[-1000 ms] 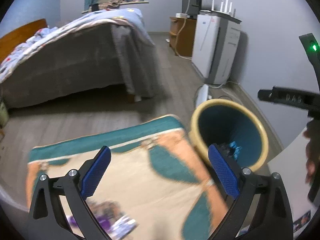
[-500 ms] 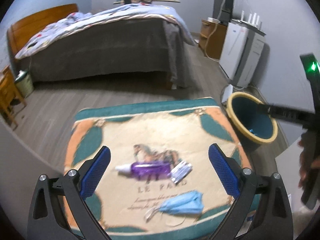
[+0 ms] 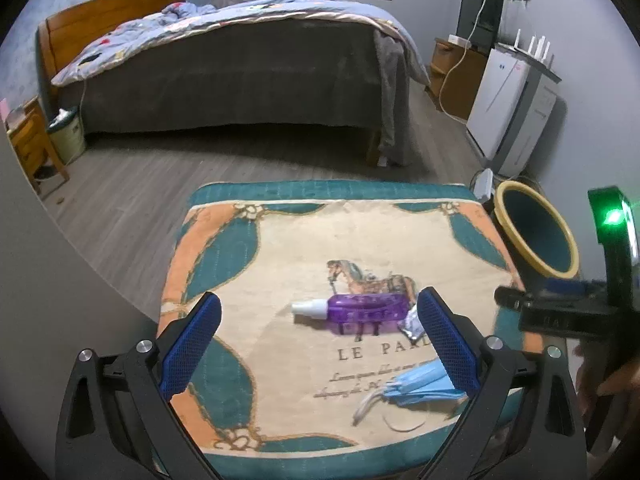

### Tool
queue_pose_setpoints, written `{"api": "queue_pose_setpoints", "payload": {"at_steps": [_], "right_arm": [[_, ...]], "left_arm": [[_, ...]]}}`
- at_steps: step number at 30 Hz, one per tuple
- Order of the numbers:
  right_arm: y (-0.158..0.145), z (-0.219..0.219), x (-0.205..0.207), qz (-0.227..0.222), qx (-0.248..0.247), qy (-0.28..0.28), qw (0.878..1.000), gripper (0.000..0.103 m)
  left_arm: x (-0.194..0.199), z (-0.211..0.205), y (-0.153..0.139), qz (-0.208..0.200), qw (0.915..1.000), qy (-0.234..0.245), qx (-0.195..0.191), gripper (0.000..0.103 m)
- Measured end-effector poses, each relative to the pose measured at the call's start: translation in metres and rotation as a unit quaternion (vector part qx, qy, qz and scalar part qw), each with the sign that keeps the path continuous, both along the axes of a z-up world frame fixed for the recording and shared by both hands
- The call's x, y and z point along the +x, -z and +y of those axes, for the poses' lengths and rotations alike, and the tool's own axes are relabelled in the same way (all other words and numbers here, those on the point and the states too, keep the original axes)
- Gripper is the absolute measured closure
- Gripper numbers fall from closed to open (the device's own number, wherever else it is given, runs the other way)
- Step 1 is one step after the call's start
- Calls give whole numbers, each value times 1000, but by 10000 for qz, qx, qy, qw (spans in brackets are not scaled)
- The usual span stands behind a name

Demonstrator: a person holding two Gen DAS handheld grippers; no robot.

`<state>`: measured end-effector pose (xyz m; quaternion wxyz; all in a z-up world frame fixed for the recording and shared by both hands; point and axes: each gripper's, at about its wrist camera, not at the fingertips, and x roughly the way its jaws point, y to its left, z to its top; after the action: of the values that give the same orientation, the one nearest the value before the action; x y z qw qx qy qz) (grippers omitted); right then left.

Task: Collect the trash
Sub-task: 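Move both grippers back over the cushion toward the purple spray bottle, then grasp the blue face mask with the right gripper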

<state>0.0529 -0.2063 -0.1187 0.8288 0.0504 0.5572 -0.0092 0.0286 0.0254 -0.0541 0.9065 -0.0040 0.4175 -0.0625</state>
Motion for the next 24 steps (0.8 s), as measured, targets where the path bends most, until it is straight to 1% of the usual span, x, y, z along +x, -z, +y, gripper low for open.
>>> {"api": "queue_pose_setpoints", "payload": {"at_steps": [5,8,11,12,13,14,15,16,18,20,21,24], "right_arm": [[22,14,-5,342,34,-112,9993,6],[34,28,-10,512,79,-260,9983,6],[47,40,-15,700,209,-413,9965,6],[51,44,-17,769,285,-475,9955,10],[53,48,-18,835,348,-533,9945,23],[57,52,-19,931,455,-589,9929,30],[60,54,-20,1046,612,-615,9907,47],[63,56,-21,1158,790,-635,9881,69],[62,58,-22,1185,920,-644,9866,88],[49,59,-19,1065,982,-703,9870,89],[38,59,-16,973,986,-770,9874,90],[8,54,-6,695,728,-938,9905,90]], "left_arm": [[8,0,8,6,9987,126,496,6],[10,2,8,5,9983,201,539,6],[11,7,8,23,9986,194,482,6],[12,10,8,40,9990,171,421,6],[12,11,8,53,9991,159,390,6],[12,14,8,70,9992,141,356,6],[12,15,8,77,9993,130,347,6],[12,16,8,90,9993,110,339,6],[12,19,8,98,9994,74,313,6],[12,22,8,97,9996,39,265,6],[12,22,8,95,9996,30,252,6],[14,22,10,119,9996,29,243,6]]}}
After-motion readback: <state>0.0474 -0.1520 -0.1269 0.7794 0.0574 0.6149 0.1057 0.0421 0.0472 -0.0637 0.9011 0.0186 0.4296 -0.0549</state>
